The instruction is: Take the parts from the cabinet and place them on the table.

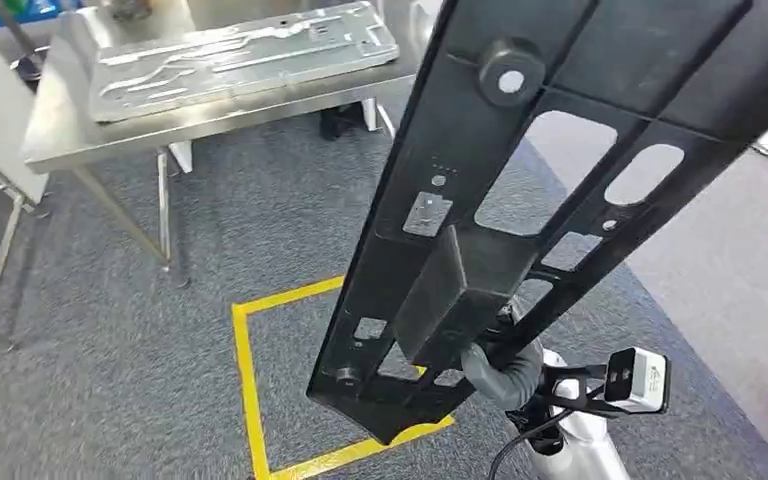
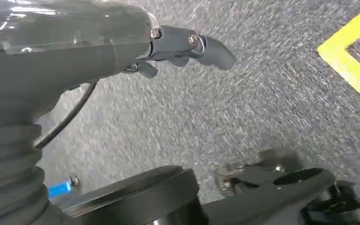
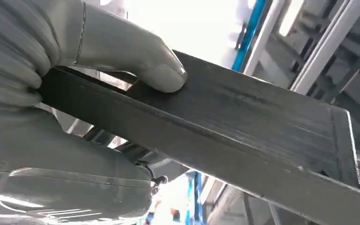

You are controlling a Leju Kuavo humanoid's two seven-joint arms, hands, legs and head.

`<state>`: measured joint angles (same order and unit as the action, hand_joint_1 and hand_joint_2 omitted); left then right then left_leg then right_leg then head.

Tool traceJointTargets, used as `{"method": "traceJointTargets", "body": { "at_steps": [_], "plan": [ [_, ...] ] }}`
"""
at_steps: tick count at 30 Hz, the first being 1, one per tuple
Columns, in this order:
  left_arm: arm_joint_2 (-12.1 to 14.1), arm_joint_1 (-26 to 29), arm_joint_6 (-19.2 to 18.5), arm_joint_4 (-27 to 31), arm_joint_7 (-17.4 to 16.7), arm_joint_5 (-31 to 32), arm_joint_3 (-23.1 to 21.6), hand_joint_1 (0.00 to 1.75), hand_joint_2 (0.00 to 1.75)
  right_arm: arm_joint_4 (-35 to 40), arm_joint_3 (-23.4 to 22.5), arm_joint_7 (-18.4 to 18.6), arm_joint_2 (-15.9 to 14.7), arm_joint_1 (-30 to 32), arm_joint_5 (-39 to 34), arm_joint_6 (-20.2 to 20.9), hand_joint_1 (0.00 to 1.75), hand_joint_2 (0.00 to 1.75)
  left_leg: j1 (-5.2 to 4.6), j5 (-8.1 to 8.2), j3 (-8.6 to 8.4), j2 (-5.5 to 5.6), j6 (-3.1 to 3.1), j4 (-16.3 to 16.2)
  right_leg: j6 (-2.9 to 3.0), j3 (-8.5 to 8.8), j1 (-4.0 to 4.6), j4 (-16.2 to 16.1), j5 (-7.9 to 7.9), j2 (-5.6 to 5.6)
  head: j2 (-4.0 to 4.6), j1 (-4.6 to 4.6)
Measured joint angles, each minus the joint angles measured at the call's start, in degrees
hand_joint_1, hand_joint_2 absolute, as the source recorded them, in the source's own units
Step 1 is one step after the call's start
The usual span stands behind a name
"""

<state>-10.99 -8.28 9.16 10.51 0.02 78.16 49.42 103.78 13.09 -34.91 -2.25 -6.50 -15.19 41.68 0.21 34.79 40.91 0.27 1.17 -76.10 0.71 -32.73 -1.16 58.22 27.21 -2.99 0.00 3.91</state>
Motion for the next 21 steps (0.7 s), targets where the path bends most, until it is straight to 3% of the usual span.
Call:
{"method": "traceJointTargets", "body": {
  "at_steps": [1, 3, 4, 5, 6, 9, 10, 11, 12, 13, 14, 15, 16, 17, 18, 19, 20, 21],
  "plan": [
    [-0.02, 0.14, 0.0, 0.0, 0.0, 0.0, 0.04, 0.0, 1.75, -0.09, 0.0, 0.0, 0.0, -0.01, 0.0, 0.02, 1.75, 1.75, 0.0, -1.94, -1.3, -0.1, -0.1, 2.43, -0.04, 0.2, 0.02, 0.0, 0.15, -0.74, 0.0, 0.0],
    [0.0, 0.68, 0.0, 0.0, -0.13, 0.11, 0.09, 0.0, 1.75, -0.09, 0.0, 0.0, 0.04, -0.07, -0.02, 0.0, 1.75, 1.75, -0.07, -7.18, -6.43, -1.24, -0.61, 12.22, -0.27, 0.93, 0.06, 0.0, 0.55, -1.92, 0.0, 0.0],
    [0.02, 0.92, 0.04, 0.0, -0.15, 0.15, 0.15, 0.0, 1.75, -0.09, 0.0, 0.0, 0.07, -0.1, 0.0, -0.02, 1.75, 1.75, -0.33, -8.34, -8.59, -3.69, -1.06, 16.98, -0.49, 1.29, 0.16, -0.07, 0.79, -2.48, 0.0, 0.0],
    [0.09, 1.07, 0.07, 0.0, -0.33, 0.18, 0.24, 0.0, 1.75, -0.09, 0.0, -0.04, 0.07, -0.1, -0.02, -0.04, 1.75, 1.75, -1.29, -7.55, -8.9, -5.18, -1.35, 17.87, -0.81, 1.37, 0.59, 0.06, 0.91, -2.95, 0.0, 0.0],
    [0.2, 1.14, 0.07, 0.0, -0.37, 0.15, 0.37, 0.0, 1.75, -0.09, 0.0, -0.07, 0.07, -0.1, -0.02, -0.04, 1.75, 1.75, -1.19, -7.4, -9.05, -4.8, -1.84, 18.04, -1.17, 1.21, 0.67, 0.01, 0.89, -3.53, 0.0, 0.0],
    [0.22, 1.22, 0.07, 0.0, -0.28, 0.15, 0.48, 0.0, 1.75, -0.09, 0.0, -0.04, 0.22, -0.3, 0.04, -0.04, 1.75, 1.75, -0.92, -7.83, -8.76, -2.25, -2.61, 18.56, -2.04, 1.71, 0.77, -0.19, 1.18, -5.7, 0.0, 0.0],
    [0.17, 1.26, 0.07, 0.0, -0.22, 0.13, 0.52, 0.0, 1.75, -0.09, 0.0, -0.05, 0.24, -0.53, 0.06, 0.0, 1.75, 1.75, -0.58, -8.13, -9.03, -1.63, -2.84, 18.85, -2.48, 1.6, 0.27, 0.69, 1.93, -2.52, 0.0, -0.02],
    [0.18, 1.14, 0.07, 0.0, -0.22, 0.13, 0.52, 0.0, 1.75, -0.09, 0.0, -0.11, 0.26, -0.6, 0.0, 0.11, 1.75, 1.75, -0.49, -8.22, -9.0, -1.12, -3.12, 18.9, -2.59, 0.19, 0.23, 3.37, 3.64, 0.45, 0.0, 0.0],
    [0.17, 1.06, 0.07, 0.0, -0.2, 0.13, 0.55, 0.0, 1.75, -0.09, 0.0, -0.11, 0.26, -0.55, 0.0, 0.15, 1.75, 1.75, -0.47, -8.29, -8.98, -0.44, -3.3, 18.89, -2.67, -2.13, 0.18, 7.99, 5.96, 1.89, 0.0, -0.02],
    [0.13, 1.07, 0.07, 0.0, -0.09, 0.11, 0.55, 0.0, 1.75, -0.18, 0.0, -0.07, 0.26, -0.46, 0.04, 0.26, 1.75, 1.75, -0.51, -8.3, -8.9, 0.26, -3.4, 18.87, -2.8, -4.85, 0.21, 13.17, 8.0, 2.44, 0.0, -0.02],
    [0.13, 1.11, 0.07, 0.0, -0.02, 0.07, 0.55, 0.0, 1.75, -0.24, 0.0, -0.07, 0.26, -0.47, 0.04, 0.35, 1.75, 1.75, -0.56, -8.31, -8.85, 1.03, -3.45, 18.8, -2.84, -7.12, 0.26, 17.12, 8.97, 2.6, 0.0, -0.02],
    [0.13, 1.08, 0.07, 0.0, 0.07, 0.04, 0.57, 0.0, 1.75, -0.37, 0.0, -0.02, 0.26, -0.46, 0.04, 0.39, 1.75, 1.75, -0.57, -8.31, -8.88, 1.88, -3.45, 18.72, -2.8, -8.29, 0.26, 18.64, 8.52, 2.63, 0.0, -0.02],
    [0.11, 1.05, 0.07, 0.0, 0.11, 0.04, 0.59, 0.0, 1.75, -0.39, 0.0, -0.02, 0.26, -0.5, -0.04, 0.37, 1.75, 1.75, -0.56, -8.23, -8.97, 2.5, -3.5, 18.62, -2.73, -7.98, 0.26, 17.14, 6.54, 2.66, 0.0, -0.02],
    [0.07, 1.02, 0.07, 0.0, 0.18, 0.02, 0.59, 0.0, 1.75, -0.39, 0.0, -0.07, 0.26, -0.64, -0.15, 0.37, 1.75, 1.75, -0.55, -8.11, -9.11, 3.15, -3.52, 18.47, -2.59, -6.41, 0.24, 13.13, 3.56, 2.75, 0.0, -0.02],
    [-0.02, 0.98, 0.07, 0.0, 0.24, 0.02, 0.59, 0.0, 1.75, -0.39, 0.0, -0.07, 0.26, -0.86, -0.24, 0.37, 1.75, 1.75, -0.53, -7.88, -9.35, 3.57, -3.46, 18.31, -2.36, -4.05, 0.23, 7.46, 0.32, 2.86, 0.0, -0.02],
    [-0.07, 1.01, 0.09, 0.0, 0.26, 0.02, 0.59, 0.0, 1.75, -0.39, 0.0, -0.07, 0.26, -1.08, -0.41, 0.37, 1.75, 1.75, -0.54, -7.57, -9.44, 4.05, -3.22, 18.07, -2.08, -1.97, 0.23, 2.14, -1.79, 3.16, 0.0, -0.02],
    [-0.09, 1.03, 0.11, 0.0, 0.3, 0.02, 0.59, 0.0, 1.75, -0.44, 0.0, -0.05, 0.26, -1.3, -0.59, 0.39, 1.75, 1.75, -0.81, -7.36, -9.12, 4.21, -2.88, 17.79, -1.88, -1.51, 0.36, 1.43, -0.66, 3.88, 0.0, -0.04],
    [-0.09, 1.04, 0.11, 0.0, 0.33, -0.02, 0.61, 0.0, 1.75, -0.37, -0.02, -0.04, 0.28, -1.34, -0.74, 0.44, 1.75, 1.75, -0.73, -7.33, -8.69, 4.34, -2.64, 17.6, -1.61, -1.79, 0.43, 1.12, -0.93, 3.97, 0.0, 0.0]
  ]
}}
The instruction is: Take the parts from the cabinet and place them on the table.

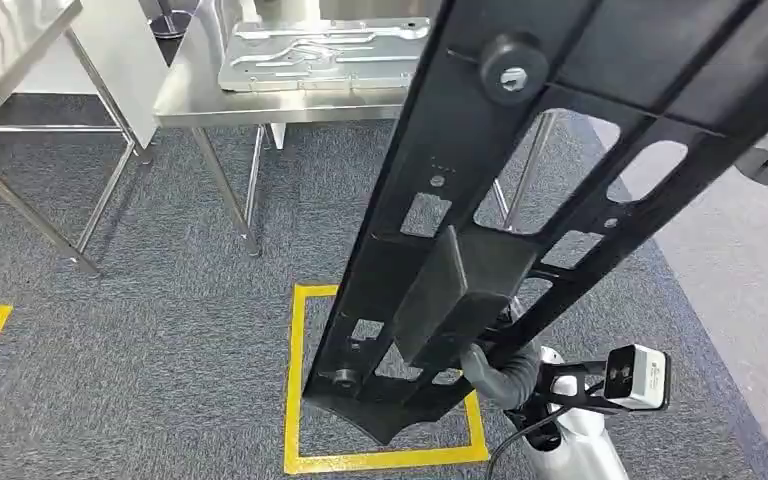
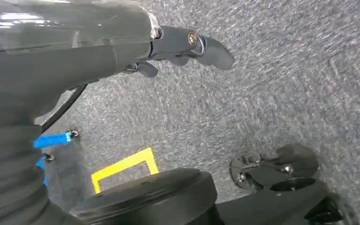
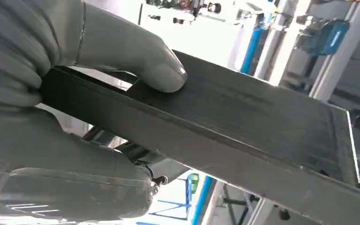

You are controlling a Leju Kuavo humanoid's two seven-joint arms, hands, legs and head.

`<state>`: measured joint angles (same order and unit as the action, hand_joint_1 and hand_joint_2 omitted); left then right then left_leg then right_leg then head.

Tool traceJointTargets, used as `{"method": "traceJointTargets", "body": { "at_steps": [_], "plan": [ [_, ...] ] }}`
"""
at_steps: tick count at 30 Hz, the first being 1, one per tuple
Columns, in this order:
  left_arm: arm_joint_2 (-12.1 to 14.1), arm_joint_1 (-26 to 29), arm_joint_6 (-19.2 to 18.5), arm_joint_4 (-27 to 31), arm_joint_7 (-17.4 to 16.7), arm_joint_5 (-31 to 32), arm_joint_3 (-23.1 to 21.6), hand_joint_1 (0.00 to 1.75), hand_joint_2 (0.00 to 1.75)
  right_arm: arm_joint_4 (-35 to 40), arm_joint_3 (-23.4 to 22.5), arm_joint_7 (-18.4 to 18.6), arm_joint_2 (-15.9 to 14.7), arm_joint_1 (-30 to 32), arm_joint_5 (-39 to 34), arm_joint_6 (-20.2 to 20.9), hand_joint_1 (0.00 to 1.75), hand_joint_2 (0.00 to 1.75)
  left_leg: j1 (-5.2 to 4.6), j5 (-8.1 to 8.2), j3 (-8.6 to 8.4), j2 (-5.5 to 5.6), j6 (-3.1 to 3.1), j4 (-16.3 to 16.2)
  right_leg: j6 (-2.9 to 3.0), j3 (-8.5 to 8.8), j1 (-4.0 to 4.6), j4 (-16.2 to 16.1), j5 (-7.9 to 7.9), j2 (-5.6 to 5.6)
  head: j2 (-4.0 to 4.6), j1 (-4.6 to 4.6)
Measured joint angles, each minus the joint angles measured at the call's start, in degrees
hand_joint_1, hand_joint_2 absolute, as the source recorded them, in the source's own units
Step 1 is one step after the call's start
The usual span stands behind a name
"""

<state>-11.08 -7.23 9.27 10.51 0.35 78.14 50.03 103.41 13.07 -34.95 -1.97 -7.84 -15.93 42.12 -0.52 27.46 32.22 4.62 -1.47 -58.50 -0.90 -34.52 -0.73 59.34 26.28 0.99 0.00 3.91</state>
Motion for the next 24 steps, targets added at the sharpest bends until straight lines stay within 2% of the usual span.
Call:
{"method": "traceJointTargets", "body": {
  "at_steps": [2, 3, 4, 5, 6, 8, 9, 10, 11, 13, 14, 15, 18, 19, 20, 21, 23, 24],
  "plan": [
    [0.0, 0.0, 0.09, 0.0, 0.07, 0.0, 0.04, 0.0, 1.75, 0.02, 0.0, 0.2, 0.02, 0.01, -0.05, 0.02, 1.75, 1.75, 0.32, -0.09, 0.05, 0.0, 0.68, 0.44, 0.5, -0.1, 0.2, -0.13, 0.03, -0.01, 0.0, -0.02],
    [0.0, -0.01, 0.09, 0.0, 0.07, 0.0, 0.09, 0.0, 1.75, 0.02, 0.0, 0.24, 0.07, -0.01, -0.05, 0.05, 1.75, 1.75, 0.1, 0.06, -0.14, 0.07, 0.99, 0.51, 0.85, 0.12, -0.08, -0.61, -0.14, -0.04, 0.0, -0.02],
    [0.11, 0.02, 0.13, 0.02, 0.07, 0.0, 0.11, 0.0, 1.75, 0.06, 0.0, 0.28, 0.11, -0.01, -0.02, 0.11, 1.75, 1.75, 0.1, 0.61, -0.2, -1.16, 1.3, -0.09, 1.15, 0.54, -0.36, -1.11, -0.3, -0.37, 0.0, -0.02],
    [0.11, 0.05, 0.15, 0.02, 0.07, -0.04, 0.13, 0.0, 1.75, 0.13, 0.0, 0.31, 0.2, 0.01, 0.0, 0.13, 1.75, 1.75, 0.02, 1.96, 0.63, -2.73, 1.77, -2.08, 1.41, 0.8, -0.37, -1.32, -0.23, -0.47, 0.0, 0.0],
    [0.11, -0.05, 0.15, 0.02, 0.15, -0.18, 0.17, 0.0, 1.75, 0.13, 0.0, 0.31, 0.24, 0.01, 0.02, 0.11, 1.75, 1.75, 0.23, 4.05, 2.47, -3.55, 2.12, -5.87, 1.57, 0.85, -0.33, -1.33, -0.18, -0.8, 0.0, 0.0],
    [0.11, -0.59, 0.15, 0.02, 0.33, -0.31, 0.26, 0.0, 1.75, 0.13, 0.0, 0.39, 0.24, 0.15, 0.11, 0.13, 1.75, 1.75, 0.51, 7.89, 6.9, -4.15, 2.59, -15.01, 1.73, 0.85, -0.29, -1.3, -0.04, -1.55, 0.0, -0.02],
    [0.11, -0.79, 0.15, 0.02, 0.35, -0.33, 0.28, 0.0, 1.75, 0.13, 0.0, 0.52, 0.24, 0.14, 0.17, 0.15, 1.75, 1.75, 0.67, 8.08, 7.96, -4.26, 2.73, -17.26, 1.71, 0.87, -0.29, -1.28, 0.01, -1.82, 0.0, 0.0],
    [0.11, -0.81, 0.15, 0.02, 0.33, -0.33, 0.28, 0.0, 1.75, 0.11, 0.0, 0.57, 0.24, 0.12, 0.17, 0.15, 1.75, 1.75, 0.81, 6.75, 7.49, -4.29, 2.8, -16.4, 1.64, 1.0, -0.29, -1.27, 0.08, -1.98, 0.0, -0.02],
    [0.11, -0.67, 0.17, 0.02, 0.33, -0.33, 0.31, 0.0, 1.75, 0.11, 0.0, 0.61, 0.24, 0.04, 0.13, 0.2, 1.75, 1.75, 0.92, 4.36, 5.75, -4.32, 2.77, -12.88, 1.54, 1.16, -0.3, -1.26, 0.16, -2.01, 0.0, -0.02],
    [0.15, -0.24, 0.22, 0.02, 0.2, -0.37, 0.33, 0.0, 1.75, 0.09, 0.0, 0.76, 0.24, -0.24, -0.2, 0.2, 1.75, 1.75, 1.09, -0.75, 0.63, -3.83, 2.46, -2.59, 1.15, 1.69, -0.32, -1.23, 0.4, -1.41, 0.0, -0.02],
    [0.15, 0.17, 0.24, 0.02, 0.17, -0.57, 0.37, 0.0, 1.75, 0.04, 0.0, 0.83, 0.24, -0.37, -0.35, 0.24, 1.75, 1.75, 1.08, -0.01, -0.81, -2.58, 2.23, -0.28, 0.88, 1.62, -0.3, -1.3, 0.4, -1.37, 0.0, -0.02],
    [0.15, 0.27, 0.26, 0.02, 0.22, -0.63, 0.39, 0.0, 1.75, -0.02, 0.0, 0.92, 0.24, -0.7, -0.48, 0.37, 1.75, 1.75, 0.82, 0.08, -1.07, -2.65, 2.06, 1.02, 0.46, 1.23, -0.18, -1.06, 0.25, -1.1, 0.0, 0.0],
    [0.15, 0.26, 0.31, 0.02, 0.24, -0.7, 0.46, 0.0, 1.75, -0.2, 0.0, 1.27, 0.26, -0.84, -0.61, 0.57, 1.75, 1.75, 0.61, 0.01, -0.73, -3.12, 1.18, 0.88, -0.58, 1.14, -0.32, -1.57, -0.23, -0.72, 0.0, -0.02],
    [0.13, 0.24, 0.31, 0.02, 0.24, -0.7, 0.46, 0.0, 1.75, -0.2, 0.0, 1.29, 0.24, -0.93, -0.61, 0.61, 1.75, 1.75, 1.3, -0.45, -1.1, -3.47, 0.53, 1.57, -0.92, 1.11, -0.3, -1.28, 0.13, -0.63, 0.0, -0.02],
    [0.09, 0.26, 0.33, 0.02, 0.24, -0.68, 0.48, 0.0, 1.75, -0.2, 0.02, 1.31, 0.24, -1.07, -0.72, 0.64, 1.75, 1.75, 1.13, -0.51, -1.22, -3.86, 0.13, 1.71, -0.98, 0.45, -0.31, 0.38, 1.32, -0.76, 0.0, -0.04],
    [0.09, 0.28, 0.37, 0.02, 0.24, -0.68, 0.48, 0.0, 1.75, -0.22, 0.02, 1.33, 0.24, -1.18, -0.77, 0.63, 1.75, 1.75, 1.07, -0.5, -1.16, -4.24, -0.2, 1.7, -0.98, -1.47, -0.34, 4.18, 3.54, -0.74, 0.0, -0.02],
    [0.07, 0.36, 0.39, 0.02, 0.24, -0.7, 0.55, 0.0, 1.75, -0.33, 0.02, 1.38, 0.24, -1.09, -0.77, 0.55, 1.75, 1.75, 0.79, -0.4, -1.1, -4.85, -0.41, 1.67, -1.19, -6.26, -0.35, 13.85, 7.53, -0.75, 0.0, -0.02],
    [0.09, 0.46, 0.39, 0.02, 0.24, -0.7, 0.57, 0.0, 1.75, -0.48, 0.02, 1.53, 0.24, -1.07, -0.77, 0.48, 1.75, 1.75, 0.66, -0.38, -1.1, -5.02, -0.43, 1.64, -1.22, -7.9, -0.37, 16.89, 8.07, -0.77, 0.0, -0.02]
  ]
}}
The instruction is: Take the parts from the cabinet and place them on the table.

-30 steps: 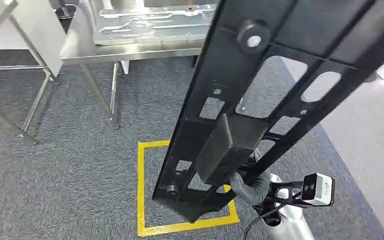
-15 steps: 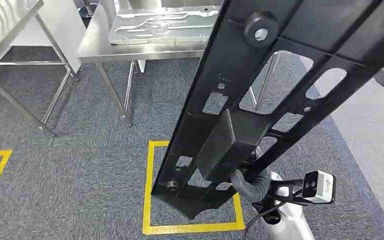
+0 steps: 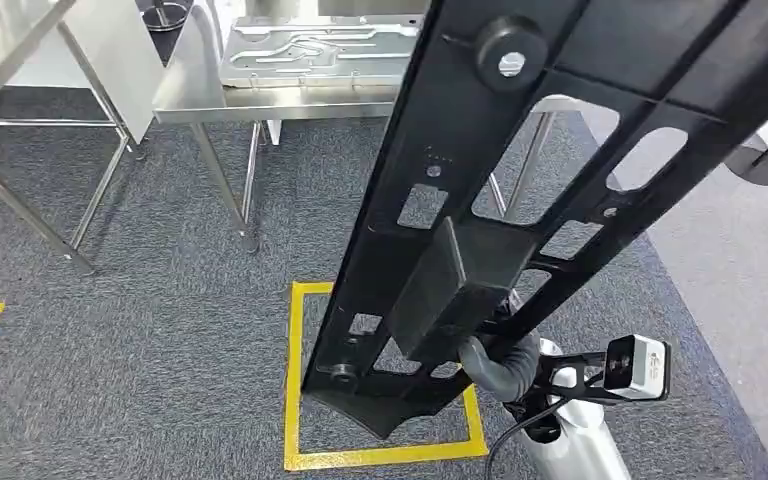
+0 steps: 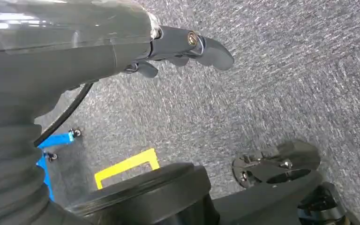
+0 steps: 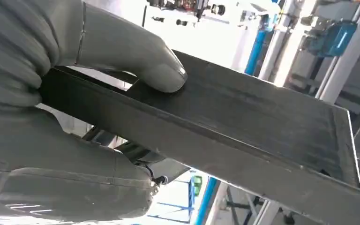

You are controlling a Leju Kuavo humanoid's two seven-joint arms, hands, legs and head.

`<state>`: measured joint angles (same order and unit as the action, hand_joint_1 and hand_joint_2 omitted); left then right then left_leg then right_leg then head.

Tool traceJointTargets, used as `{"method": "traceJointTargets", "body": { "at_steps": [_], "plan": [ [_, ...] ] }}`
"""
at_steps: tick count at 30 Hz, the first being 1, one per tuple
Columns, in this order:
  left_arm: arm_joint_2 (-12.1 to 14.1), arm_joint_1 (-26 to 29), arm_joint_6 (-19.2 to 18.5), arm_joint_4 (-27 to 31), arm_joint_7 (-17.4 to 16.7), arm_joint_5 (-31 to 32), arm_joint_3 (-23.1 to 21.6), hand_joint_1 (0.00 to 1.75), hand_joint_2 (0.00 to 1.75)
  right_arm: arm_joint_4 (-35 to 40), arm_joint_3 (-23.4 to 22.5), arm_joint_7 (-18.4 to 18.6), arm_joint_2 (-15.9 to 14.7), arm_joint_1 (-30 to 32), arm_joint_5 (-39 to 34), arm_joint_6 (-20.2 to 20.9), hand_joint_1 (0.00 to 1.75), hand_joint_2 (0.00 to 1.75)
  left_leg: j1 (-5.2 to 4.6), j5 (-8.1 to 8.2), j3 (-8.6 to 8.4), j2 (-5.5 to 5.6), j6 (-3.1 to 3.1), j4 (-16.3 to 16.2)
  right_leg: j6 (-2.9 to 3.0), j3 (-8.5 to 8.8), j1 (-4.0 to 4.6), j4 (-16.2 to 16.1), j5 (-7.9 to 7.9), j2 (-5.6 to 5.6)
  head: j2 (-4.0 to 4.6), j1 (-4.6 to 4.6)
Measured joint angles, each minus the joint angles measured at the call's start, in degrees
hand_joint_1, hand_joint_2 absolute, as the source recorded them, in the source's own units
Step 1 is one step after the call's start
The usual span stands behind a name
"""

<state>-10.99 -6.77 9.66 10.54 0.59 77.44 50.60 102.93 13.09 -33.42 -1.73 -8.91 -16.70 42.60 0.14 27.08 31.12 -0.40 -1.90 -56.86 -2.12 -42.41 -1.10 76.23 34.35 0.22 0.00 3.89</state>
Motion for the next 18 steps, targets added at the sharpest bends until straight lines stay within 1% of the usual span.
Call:
{"method": "traceJointTargets", "body": {
  "at_steps": [1, 2, 3, 4, 5, 6, 7, 9, 10, 11, 12, 14, 15, 16, 17, 18],
  "plan": [
    [-0.02, 0.01, 0.0, 0.0, 0.0, 0.0, 0.04, 0.0, 1.75, -0.04, 0.0, 0.0, 0.0, 0.04, 0.0, -0.09, 1.75, 1.75, -0.07, 0.04, -0.05, -0.12, -0.03, -0.02, 0.03, -0.17, -0.01, 0.01, -0.74, -0.03, 0.0, 0.0],
    [-0.02, -0.04, -0.02, 0.0, 0.0, 0.0, 0.09, 0.0, 1.75, -0.07, 0.0, 0.0, 0.0, 0.04, 0.0, -0.15, 1.75, 1.75, -0.13, 0.13, -0.13, -0.25, -0.03, -0.09, 0.16, 1.16, 0.0, -2.93, -2.96, -0.05, 0.0, 0.0],
    [-0.02, -0.05, -0.09, 0.0, 0.0, 0.02, 0.09, 0.0, 1.75, -0.07, 0.0, 0.0, 0.0, 0.01, 0.0, -0.24, 1.75, 1.75, -0.15, 0.27, -0.26, -0.24, 0.07, -0.18, 0.38, 3.68, 0.01, -7.98, -5.73, -0.08, 0.0, 0.0],
    [-0.04, -0.06, -0.09, 0.0, 0.0, 0.0, 0.11, 0.0, 1.75, -0.07, 0.0, 0.0, 0.0, -0.02, 0.0, -0.31, 1.75, 1.75, -0.18, 0.47, -0.4, -0.24, 0.2, -0.34, 0.72, 6.62, 0.05, -13.74, -8.35, -0.17, 0.0, 0.0],
    [-0.07, -0.04, -0.11, -0.02, 0.02, 0.0, 0.11, 0.0, 1.75, -0.07, 0.0, 0.0, 0.0, -0.09, 0.0, -0.33, 1.75, 1.75, -0.2, 0.66, -0.37, -0.23, 0.36, -0.47, 1.07, 8.29, 0.23, -17.37, -8.49, -0.41, 0.0, 0.0],
    [-0.07, -0.07, -0.11, 0.0, 0.02, 0.0, 0.11, 0.0, 1.75, -0.04, 0.0, 0.07, 0.0, -0.11, 0.0, -0.37, 1.75, 1.75, -0.61, 0.92, -0.1, -0.19, 0.71, -0.9, 1.07, 8.57, 0.51, -18.08, -8.28, -0.43, 0.0, 0.0],
    [-0.07, -0.04, -0.11, 0.0, 0.02, 0.0, 0.15, 0.0, 1.75, -0.04, 0.0, 0.07, 0.0, -0.12, -0.04, -0.37, 1.75, 1.75, -0.55, 0.88, -0.02, -0.19, 0.92, -0.76, 1.15, 8.39, 0.55, -17.91, -8.28, -0.4, 0.0, 0.0],
    [-0.07, -0.1, -0.11, 0.0, 0.04, -0.02, 0.17, 0.0, 1.75, -0.04, 0.0, 0.15, 0.02, -0.13, -0.02, -0.35, 1.75, 1.75, -0.41, 0.87, -0.21, -0.26, 1.49, -0.48, 1.63, 8.34, 0.73, -17.92, -8.22, -0.28, 0.0, 0.0],
    [-0.02, -0.14, -0.11, 0.0, 0.06, -0.04, 0.2, 0.0, 1.75, -0.02, 0.0, 0.15, 0.02, -0.12, -0.04, -0.35, 1.75, 1.75, -0.53, 1.26, -0.13, -0.2, 1.91, -0.76, 2.02, 8.64, 0.07, -18.47, -8.48, -0.29, 0.0, 0.0],
    [-0.02, -0.17, -0.11, 0.0, 0.07, -0.07, 0.2, 0.0, 1.75, -0.02, 0.0, 0.18, 0.02, -0.15, -0.02, -0.31, 1.75, 1.75, -0.33, 2.07, 0.2, -0.03, 2.29, -1.9, 2.16, 8.87, 0.06, -18.66, -8.49, -0.33, 0.0, 0.0],
    [-0.02, -0.15, -0.11, 0.0, 0.11, -0.09, 0.24, 0.0, 1.75, -0.02, 0.0, 0.18, 0.02, -0.23, -0.02, -0.31, 1.75, 1.75, -0.29, 3.95, 1.53, -0.01, 2.6, -4.93, 2.52, 8.94, 0.0, -18.67, -8.41, -0.37, 0.0, 0.0],
    [0.02, -0.56, -0.11, 0.0, 0.48, -0.24, 0.35, 0.0, 1.75, -0.02, 0.0, 0.18, 0.02, -0.18, -0.02, -0.31, 1.75, 1.75, -0.02, 8.46, 6.25, 0.02, 3.19, -14.92, 2.7, 9.0, 0.02, -18.66, -8.29, -0.46, 0.0, 0.0],
    [0.02, -0.81, -0.11, 0.0, 0.52, -0.26, 0.39, 0.0, 1.75, -0.04, 0.0, 0.2, 0.02, -0.17, -0.02, -0.31, 1.75, 1.75, 0.07, 9.32, 7.9, 0.02, 3.37, -18.36, 2.72, 9.04, 0.01, -18.64, -8.25, -0.46, 0.0, 0.0],
    [0.02, -0.95, -0.11, 0.0, 0.55, -0.24, 0.42, 0.0, 1.75, -0.04, 0.0, 0.22, 0.02, -0.14, -0.02, -0.31, 1.75, 1.75, 0.19, 8.74, 8.34, 0.01, 3.45, -19.15, 2.68, 9.16, -0.05, -18.64, -8.19, -0.41, 0.0, 0.0],
    [0.02, -0.93, -0.11, 0.0, 0.53, -0.22, 0.44, 0.0, 1.75, -0.04, 0.0, 0.24, 0.02, -0.14, -0.02, -0.31, 1.75, 1.75, 0.36, 6.86, 7.42, 0.0, 3.5, -17.08, 2.56, 9.36, -0.11, -18.62, -8.09, -0.23, 0.0, 0.0],
    [0.04, -0.81, -0.11, 0.0, 0.5, -0.17, 0.48, 0.0, 1.75, -0.04, 0.0, 0.22, 0.02, -0.15, -0.02, -0.31, 1.75, 1.75, 0.51, 4.15, 5.46, 0.0, 3.53, -12.95, 2.4, 9.62, -0.2, -18.59, -7.93, -0.07, 0.0, 0.0]
  ]
}}
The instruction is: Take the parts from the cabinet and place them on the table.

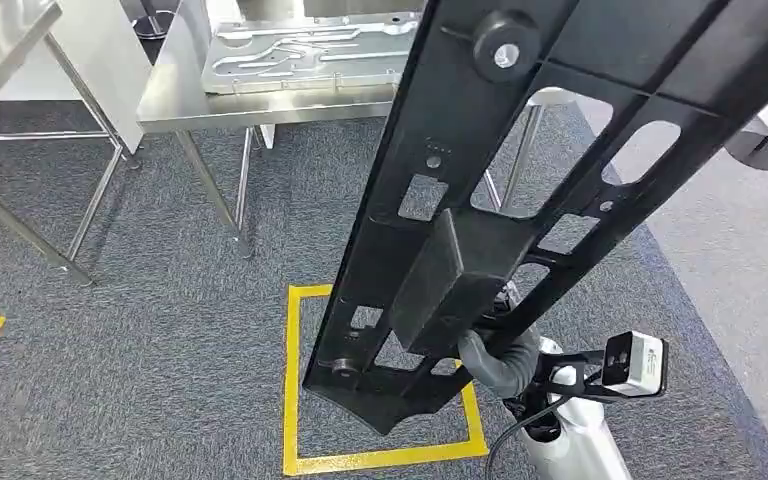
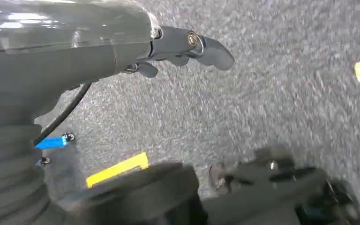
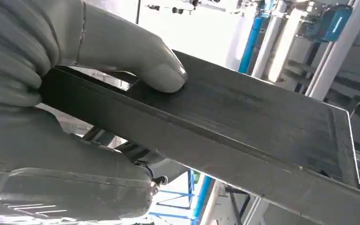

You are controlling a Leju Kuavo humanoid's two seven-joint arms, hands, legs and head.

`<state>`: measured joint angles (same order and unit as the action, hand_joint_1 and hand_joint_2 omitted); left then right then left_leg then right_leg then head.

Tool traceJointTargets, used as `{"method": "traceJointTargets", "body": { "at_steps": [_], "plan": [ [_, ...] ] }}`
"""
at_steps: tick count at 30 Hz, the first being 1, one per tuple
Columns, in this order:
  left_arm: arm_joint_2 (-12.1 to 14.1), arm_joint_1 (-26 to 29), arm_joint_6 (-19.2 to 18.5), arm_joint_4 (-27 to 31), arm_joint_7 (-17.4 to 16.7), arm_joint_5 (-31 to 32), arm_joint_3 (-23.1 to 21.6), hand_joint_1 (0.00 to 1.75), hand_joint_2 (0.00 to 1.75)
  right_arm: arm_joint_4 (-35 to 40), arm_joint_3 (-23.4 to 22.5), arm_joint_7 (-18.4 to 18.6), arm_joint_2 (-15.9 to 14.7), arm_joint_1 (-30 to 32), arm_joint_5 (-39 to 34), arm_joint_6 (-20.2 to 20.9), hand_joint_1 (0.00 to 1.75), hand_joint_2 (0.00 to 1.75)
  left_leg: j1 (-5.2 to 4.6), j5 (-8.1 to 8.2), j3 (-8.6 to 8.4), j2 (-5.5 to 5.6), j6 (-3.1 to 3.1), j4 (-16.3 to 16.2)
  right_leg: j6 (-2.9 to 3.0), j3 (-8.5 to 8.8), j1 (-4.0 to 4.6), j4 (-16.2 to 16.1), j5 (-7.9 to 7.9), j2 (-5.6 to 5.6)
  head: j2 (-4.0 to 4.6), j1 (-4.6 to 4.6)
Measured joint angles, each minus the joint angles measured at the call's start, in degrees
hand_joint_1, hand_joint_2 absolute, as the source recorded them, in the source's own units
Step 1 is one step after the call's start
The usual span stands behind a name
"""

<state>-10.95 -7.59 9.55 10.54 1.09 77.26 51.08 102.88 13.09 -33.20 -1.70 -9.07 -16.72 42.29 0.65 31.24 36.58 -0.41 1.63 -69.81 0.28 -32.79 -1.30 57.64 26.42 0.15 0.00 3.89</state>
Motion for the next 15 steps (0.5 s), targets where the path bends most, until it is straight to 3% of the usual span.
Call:
{"method": "traceJointTargets", "body": {
  "at_steps": [1, 2, 3, 4, 7, 8, 9, 11, 12, 13, 14, 15],
  "plan": [
    [0.0, 0.15, 0.0, 0.0, -0.07, 0.04, 0.0, 0.0, 1.75, 0.0, 0.0, 0.02, 0.0, -0.01, 0.0, 0.0, 1.75, 1.75, 0.15, -3.11, -2.54, 0.0, 0.02, 5.65, -0.26, 0.33, -0.1, 0.05, 0.19, 0.2, 0.0, 0.0],
    [0.0, 0.48, 0.0, 0.0, -0.13, 0.04, 0.07, 0.0, 1.75, 0.0, 0.0, 0.02, 0.0, -0.01, 0.0, 0.0, 1.75, 1.75, 0.29, -4.65, -4.47, 0.08, -0.03, 10.55, -0.6, 0.48, -0.09, 0.07, 0.41, 0.27, 0.0, 0.0],
    [0.0, 0.62, 0.0, -0.02, -0.13, 0.04, 0.13, 0.0, 1.75, 0.02, 0.0, 0.02, 0.0, -0.07, 0.0, -0.02, 1.75, 1.75, -0.2, -3.92, -4.83, 0.26, -0.18, 11.4, -1.01, 0.32, 0.21, 0.29, 0.4, 0.39, 0.0, 0.0],
    [0.0, 0.66, 0.0, -0.02, -0.13, 0.04, 0.17, 0.0, 1.75, 0.02, 0.0, 0.02, 0.0, -0.07, 0.0, -0.04, 1.75, 1.75, -0.13, -3.61, -5.04, 0.37, -1.0, 11.71, -1.43, -0.07, 0.18, 0.33, 0.23, 0.46, 0.0, 0.0],
    [-0.02, 0.65, -0.02, -0.02, -0.04, 0.02, 0.22, 0.0, 1.75, 0.02, 0.0, 0.04, 0.0, -0.08, 0.04, -0.06, 1.75, 1.75, -0.18, -3.94, -4.7, 0.6, -2.2, 12.01, -2.59, -0.02, 0.12, 0.02, 0.13, 0.33, 0.0, 0.0],
    [-0.09, 0.65, -0.02, -0.02, -0.02, 0.02, 0.22, 0.0, 1.75, 0.02, 0.0, 0.04, 0.0, -0.06, 0.04, -0.04, 1.75, 1.75, -0.01, -4.2, -4.96, 0.57, -2.62, 12.35, -2.75, -0.23, -0.12, 0.93, 0.86, 0.18, 0.0, 0.0],
    [-0.09, 0.63, -0.02, -0.02, -0.02, 0.02, 0.22, 0.0, 1.75, 0.02, 0.0, 0.04, 0.0, -0.16, 0.04, -0.07, 1.75, 1.75, -0.03, -4.21, -4.96, 0.49, -2.98, 12.38, -2.75, -1.49, -0.02, 3.42, 2.6, 0.13, 0.0, 0.0],
    [-0.09, 0.67, -0.09, -0.02, 0.02, 0.02, 0.22, 0.0, 1.75, 0.0, 0.0, 0.04, -0.02, -0.08, 0.05, -0.04, 1.75, 1.75, -0.27, -4.18, -4.88, 0.38, -3.38, 12.37, -2.85, -5.92, 0.04, 12.57, 6.85, 0.14, 0.0, 0.0],
    [-0.09, 0.72, -0.13, -0.02, 0.02, -0.02, 0.22, 0.0, 1.75, 0.0, 0.0, 0.04, -0.02, -0.01, 0.07, -0.04, 1.75, 1.75, -0.45, -4.16, -4.84, 0.36, -3.49, 12.34, -2.86, -8.07, 0.04, 16.74, 8.11, 0.14, 0.0, 0.0],
    [-0.09, 0.76, -0.13, -0.02, 0.02, -0.07, 0.24, 0.0, 1.75, -0.04, 0.0, 0.07, -0.02, 0.03, 0.07, -0.04, 1.75, 1.75, -0.6, -4.14, -4.87, 0.37, -3.51, 12.3, -2.78, -9.12, 0.04, 18.49, 7.98, 0.13, 0.0, 0.0],
    [-0.09, 0.76, -0.13, -0.02, 0.02, -0.07, 0.24, 0.0, 1.75, -0.09, 0.0, 0.07, -0.02, 0.03, 0.07, -0.04, 1.75, 1.75, -0.72, -4.07, -4.95, 0.39, -3.61, 12.26, -2.6, -8.68, 0.07, 17.19, 6.44, 0.13, 0.0, 0.0],
    [-0.09, 0.76, -0.13, -0.02, 0.02, -0.07, 0.24, 0.0, 1.75, -0.11, 0.0, 0.07, -0.02, 0.01, 0.07, -0.04, 1.75, 1.75, -0.85, -4.01, -5.1, 0.45, -3.67, 12.22, -2.29, -6.93, 0.15, 13.36, 3.93, 0.13, 0.0, 0.0]
  ]
}}
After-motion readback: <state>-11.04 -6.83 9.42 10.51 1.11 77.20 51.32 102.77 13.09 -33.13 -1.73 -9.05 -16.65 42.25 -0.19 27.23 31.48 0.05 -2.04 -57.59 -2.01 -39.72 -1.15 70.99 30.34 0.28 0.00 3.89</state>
